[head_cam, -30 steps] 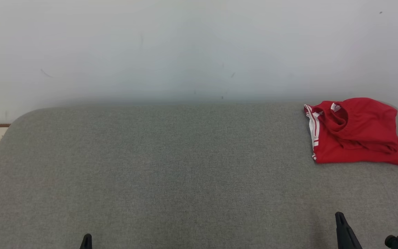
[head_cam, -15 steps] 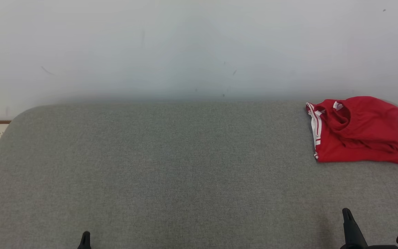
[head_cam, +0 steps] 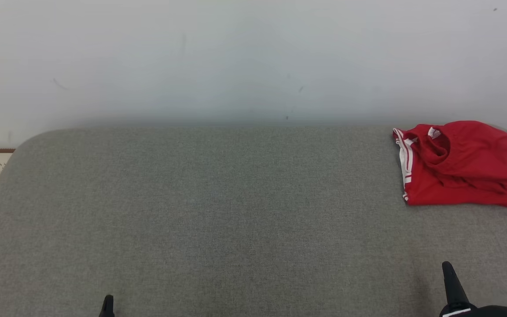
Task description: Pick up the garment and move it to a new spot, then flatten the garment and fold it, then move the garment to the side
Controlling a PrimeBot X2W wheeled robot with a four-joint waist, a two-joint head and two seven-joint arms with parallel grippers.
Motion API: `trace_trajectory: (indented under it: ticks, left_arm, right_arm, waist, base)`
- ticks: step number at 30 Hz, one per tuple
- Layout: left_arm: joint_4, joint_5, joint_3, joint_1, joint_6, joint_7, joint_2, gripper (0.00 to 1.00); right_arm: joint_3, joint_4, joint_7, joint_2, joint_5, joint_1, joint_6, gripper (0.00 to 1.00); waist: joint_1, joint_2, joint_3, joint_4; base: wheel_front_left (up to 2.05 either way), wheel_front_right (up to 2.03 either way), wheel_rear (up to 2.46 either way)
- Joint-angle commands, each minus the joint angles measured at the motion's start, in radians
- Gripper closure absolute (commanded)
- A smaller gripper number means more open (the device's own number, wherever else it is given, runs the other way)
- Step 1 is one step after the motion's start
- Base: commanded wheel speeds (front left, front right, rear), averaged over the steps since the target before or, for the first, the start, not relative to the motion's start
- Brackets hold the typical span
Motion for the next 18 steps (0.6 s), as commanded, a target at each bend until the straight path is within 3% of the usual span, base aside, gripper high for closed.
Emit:
trace_trajectory:
  ticks: [1,18]
  left_arm:
    - [-0.003,-0.024,0.011,-0.029,-0.012,0.006,0.000,1.00]
    - [0.019,-0.171,0.045,-0.039,-0.056,0.031,-0.027,1.00]
  right_arm:
    - [-0.008,-0.006,0.006,-0.007,0.027,-0.027,0.000,1.00]
    - [-0.052,0.035,0.055,-0.003,0.202,-0.064,0.000,1.00]
  waist:
    - [-0.0001,-0.0001,0.001,0.001]
    - [-0.0001,-0.0001,0.013,0.007]
  base:
    - [0.00,0.00,0.00]
    - [0.00,0.00,0.00]
